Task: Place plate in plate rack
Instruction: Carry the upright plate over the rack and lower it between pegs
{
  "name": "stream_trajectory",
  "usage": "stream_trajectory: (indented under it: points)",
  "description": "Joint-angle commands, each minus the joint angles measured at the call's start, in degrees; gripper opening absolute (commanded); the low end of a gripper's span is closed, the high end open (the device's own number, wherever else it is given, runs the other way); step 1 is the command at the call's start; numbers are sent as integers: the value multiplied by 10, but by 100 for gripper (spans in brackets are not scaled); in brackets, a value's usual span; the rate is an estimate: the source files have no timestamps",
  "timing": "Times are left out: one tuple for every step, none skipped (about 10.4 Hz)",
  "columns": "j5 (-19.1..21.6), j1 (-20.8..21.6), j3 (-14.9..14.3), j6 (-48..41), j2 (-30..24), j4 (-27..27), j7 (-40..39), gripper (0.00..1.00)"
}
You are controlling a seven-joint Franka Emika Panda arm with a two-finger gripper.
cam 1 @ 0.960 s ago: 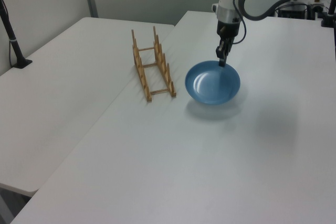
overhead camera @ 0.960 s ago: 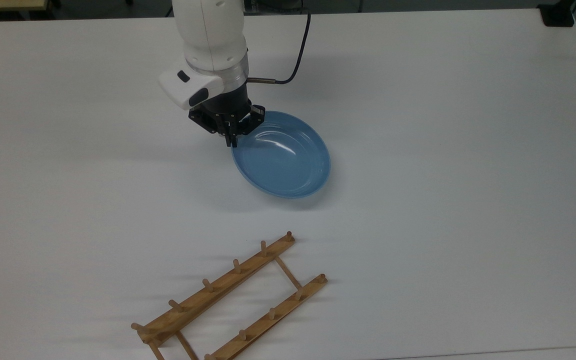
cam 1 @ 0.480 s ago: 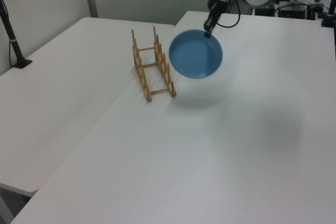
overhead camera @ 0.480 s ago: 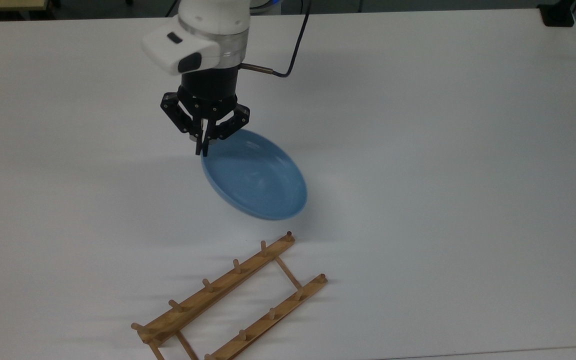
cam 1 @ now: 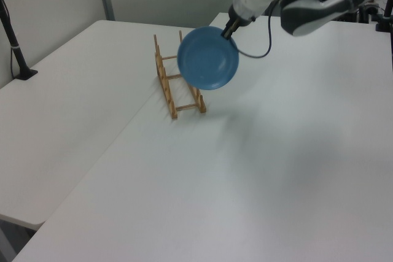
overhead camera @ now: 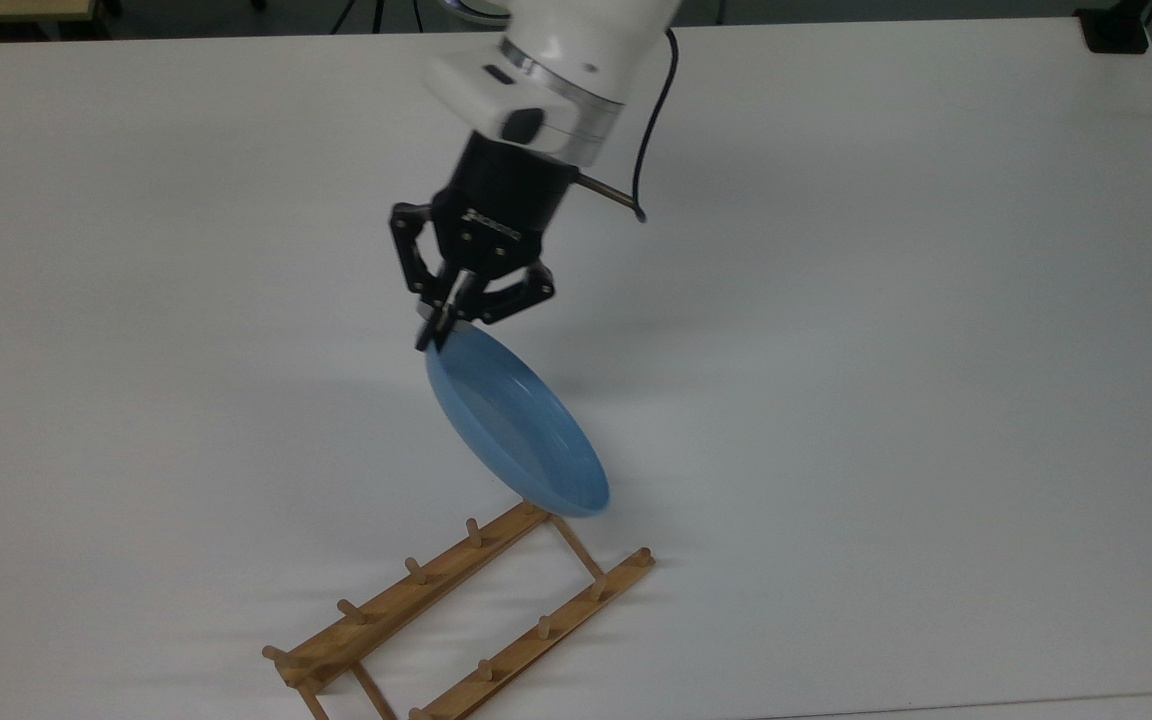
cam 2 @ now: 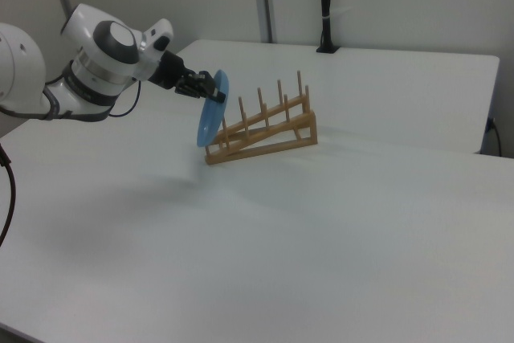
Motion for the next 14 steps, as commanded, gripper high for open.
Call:
stream_trajectory:
  points:
    - [-125, 29, -4, 14, 24, 30, 111, 0]
    - [-175, 40, -4, 14, 32, 45, 147, 0]
    - [-221, 45, -4, 14, 43, 54, 182, 0]
    - [-267, 53, -4, 13, 51, 55, 212, 0]
    - [-304, 60, -4, 9, 57, 54, 241, 0]
    - [-327, 64, -4, 8, 63, 53, 262, 0]
    - [-342, 66, -4, 7, 65, 50, 269, 0]
    - [-345, 67, -4, 6, 68, 48, 275, 0]
    - [-349, 70, -4, 5, 73, 48, 275, 0]
    - [-352, 70, -4, 1, 77, 45, 276, 0]
    - [-355, 70, -4, -3, 78, 42, 276, 0]
    - [-365, 69, -4, -6, 86, 41, 278, 0]
    - [-379, 69, -4, -8, 88, 37, 285, 0]
    - [-393, 67, -4, -8, 91, 33, 290, 0]
